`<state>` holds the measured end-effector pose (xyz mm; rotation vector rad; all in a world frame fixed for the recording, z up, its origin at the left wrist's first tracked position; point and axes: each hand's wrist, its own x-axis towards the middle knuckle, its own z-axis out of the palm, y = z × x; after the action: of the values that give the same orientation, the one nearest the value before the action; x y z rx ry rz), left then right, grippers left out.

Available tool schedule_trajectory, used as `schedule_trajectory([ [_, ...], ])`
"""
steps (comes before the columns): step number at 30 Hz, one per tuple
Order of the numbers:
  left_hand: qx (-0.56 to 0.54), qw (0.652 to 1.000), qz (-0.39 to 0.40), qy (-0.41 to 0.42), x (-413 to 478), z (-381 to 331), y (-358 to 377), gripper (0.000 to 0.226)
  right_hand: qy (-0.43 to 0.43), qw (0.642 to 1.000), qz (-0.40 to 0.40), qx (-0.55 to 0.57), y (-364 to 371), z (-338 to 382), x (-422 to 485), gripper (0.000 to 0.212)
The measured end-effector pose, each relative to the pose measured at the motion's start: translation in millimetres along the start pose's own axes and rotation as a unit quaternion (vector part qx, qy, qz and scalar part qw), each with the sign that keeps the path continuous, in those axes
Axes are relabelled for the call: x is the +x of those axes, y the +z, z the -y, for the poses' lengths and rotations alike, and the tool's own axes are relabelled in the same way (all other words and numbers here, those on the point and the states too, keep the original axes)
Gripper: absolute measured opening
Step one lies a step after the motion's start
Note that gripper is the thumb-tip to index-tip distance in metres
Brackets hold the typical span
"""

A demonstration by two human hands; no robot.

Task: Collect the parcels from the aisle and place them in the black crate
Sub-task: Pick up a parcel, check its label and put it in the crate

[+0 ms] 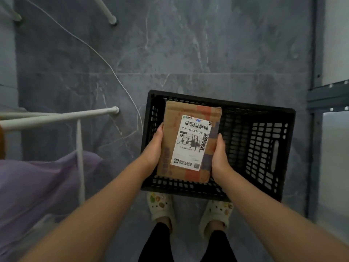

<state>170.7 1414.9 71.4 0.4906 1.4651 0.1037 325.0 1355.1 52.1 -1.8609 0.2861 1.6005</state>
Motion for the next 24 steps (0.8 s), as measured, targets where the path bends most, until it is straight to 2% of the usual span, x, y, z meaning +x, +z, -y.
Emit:
schedule_trajectory([
  [3, 0.03, 0.999, -0.019, -0.009, 36.9, 16.4, 5.1, 0.05, 0.016, 1.0, -0.005, 0.005, -3.3, -22.7, 41.5, 0.052],
  [7, 0.002, 0.997, -0.064, -0.039, 81.8, 26.7, 12.5, 0.05, 0.024, 1.0, -0.006, -0.003, 4.4, -30.0, 77.2, 0.057],
  [11, -0.023, 0.989, -0.13, -0.062, 115.1, 35.8, 16.4, 0.07, 0.015, 0.999, -0.008, -0.038, 18.1, -28.2, 110.4, 0.071],
  [13, -0.04, 0.984, -0.156, -0.075, 131.1, 43.4, 13.1, 0.082, 0.024, 0.998, 0.016, -0.051, 18.6, -25.9, 125.4, 0.043],
  [14, -0.047, 0.982, -0.165, -0.075, 137.3, 46.2, 11.6, 0.082, 0.032, 0.998, 0.034, -0.046, 17.5, -25.2, 135.6, 0.04],
  [20, -0.02, 0.973, -0.219, -0.067, 153.5, 46.5, 7.8, 0.065, 0.042, 0.994, 0.093, -0.041, 30.2, -34.4, 155.1, 0.051],
  [24, -0.014, 0.97, -0.238, -0.04, 150.0, 43.3, 12.6, 0.058, 0.043, 0.995, 0.083, -0.027, 30.8, -39.9, 159.6, 0.048],
])
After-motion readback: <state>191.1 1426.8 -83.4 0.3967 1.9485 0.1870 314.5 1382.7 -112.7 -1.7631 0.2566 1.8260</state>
